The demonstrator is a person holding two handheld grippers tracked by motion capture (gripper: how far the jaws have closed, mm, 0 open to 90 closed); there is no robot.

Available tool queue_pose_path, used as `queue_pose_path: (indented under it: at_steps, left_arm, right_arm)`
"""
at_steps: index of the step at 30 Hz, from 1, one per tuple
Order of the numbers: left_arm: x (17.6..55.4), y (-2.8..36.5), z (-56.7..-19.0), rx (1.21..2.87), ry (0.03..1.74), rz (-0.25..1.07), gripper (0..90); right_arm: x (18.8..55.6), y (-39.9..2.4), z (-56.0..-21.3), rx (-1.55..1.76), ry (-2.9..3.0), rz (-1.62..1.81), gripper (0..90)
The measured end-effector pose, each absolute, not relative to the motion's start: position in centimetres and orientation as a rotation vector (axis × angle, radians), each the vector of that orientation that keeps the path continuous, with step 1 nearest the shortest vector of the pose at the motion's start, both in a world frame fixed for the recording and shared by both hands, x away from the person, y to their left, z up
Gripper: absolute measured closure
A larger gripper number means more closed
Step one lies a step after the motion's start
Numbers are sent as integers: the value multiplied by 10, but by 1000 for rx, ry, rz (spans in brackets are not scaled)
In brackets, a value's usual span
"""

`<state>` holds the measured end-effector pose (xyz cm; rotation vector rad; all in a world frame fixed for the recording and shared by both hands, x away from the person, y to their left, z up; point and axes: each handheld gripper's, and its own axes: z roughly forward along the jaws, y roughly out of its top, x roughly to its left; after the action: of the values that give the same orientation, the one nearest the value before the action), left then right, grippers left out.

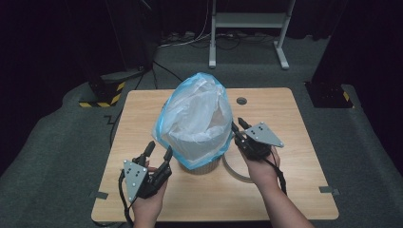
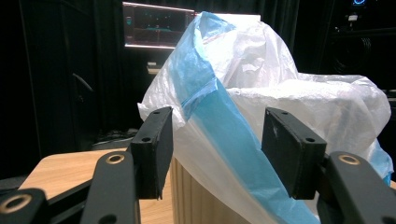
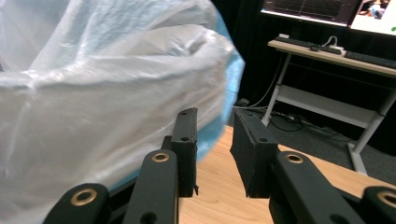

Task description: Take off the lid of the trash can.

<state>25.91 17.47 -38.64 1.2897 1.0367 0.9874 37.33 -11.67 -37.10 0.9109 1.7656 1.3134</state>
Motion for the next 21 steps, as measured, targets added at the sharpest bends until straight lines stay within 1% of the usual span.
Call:
queue_pose_path:
  at_steps: [2,4,6,8,11,16,21]
  left_arm:
    - [259,176,-384,1287,1033,991,430]
    - [260,177,-382,1285,1032,991,430]
    - [261,178,-378,1282,1031,992,430]
    - [261,178,-374,1281,1022,994,430]
    - [261,177,-369,1280,1002,1009,429]
    - [264,172,-358,1269,975,999,423]
    - [260,164,-352,1272,938,1018,416]
  right_arm:
    - [382,-113,-371,932,1751,1305,748]
    - [396,-112,-370,950,1760,1307,743]
    - [408,-110,-369,952,1768,1279,722]
    - [412,-112,-367,945,1772,1274,702]
    - [400,-118,-362,907,1747,1297,689]
    - [383,-132,-354,876,1707,1370,625]
    - [370,-135,-346,840,1676,1419,609]
